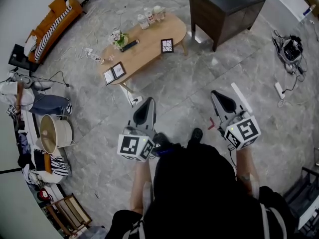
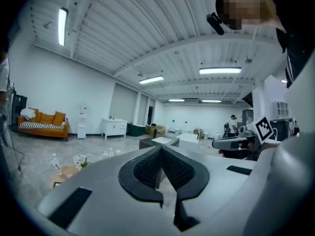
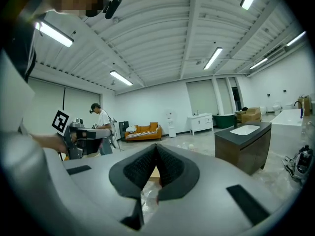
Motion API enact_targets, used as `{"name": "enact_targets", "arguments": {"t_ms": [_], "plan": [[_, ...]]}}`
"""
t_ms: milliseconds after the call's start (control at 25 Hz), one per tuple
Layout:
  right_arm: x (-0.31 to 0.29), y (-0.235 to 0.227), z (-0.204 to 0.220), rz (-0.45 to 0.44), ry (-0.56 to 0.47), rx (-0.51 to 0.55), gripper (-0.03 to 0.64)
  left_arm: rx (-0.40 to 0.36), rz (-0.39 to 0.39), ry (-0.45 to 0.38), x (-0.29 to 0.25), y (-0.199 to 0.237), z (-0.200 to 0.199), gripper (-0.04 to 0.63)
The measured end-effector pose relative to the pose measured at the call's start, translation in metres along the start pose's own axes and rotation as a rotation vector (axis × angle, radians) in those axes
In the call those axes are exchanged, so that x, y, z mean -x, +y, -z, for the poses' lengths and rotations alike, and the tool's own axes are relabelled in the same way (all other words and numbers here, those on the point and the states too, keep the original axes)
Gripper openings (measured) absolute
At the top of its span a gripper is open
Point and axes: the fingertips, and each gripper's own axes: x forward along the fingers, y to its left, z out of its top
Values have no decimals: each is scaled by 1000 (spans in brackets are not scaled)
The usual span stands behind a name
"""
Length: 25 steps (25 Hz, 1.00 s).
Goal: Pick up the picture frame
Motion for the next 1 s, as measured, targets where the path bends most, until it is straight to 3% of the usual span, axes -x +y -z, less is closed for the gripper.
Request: {"name": "enact_targets", "arguments": {"t_ms": [520,760,1000], "plan": [[27,-62,44,184,20,-175,12,1,74,38,-43,-19,24,12],[11,-100,42,252,29,-178,12,20,135,49,-109,-8,32,12],[-31,-158,16,290,33,-162,14,16,183,25,-199,18,11,12]]}}
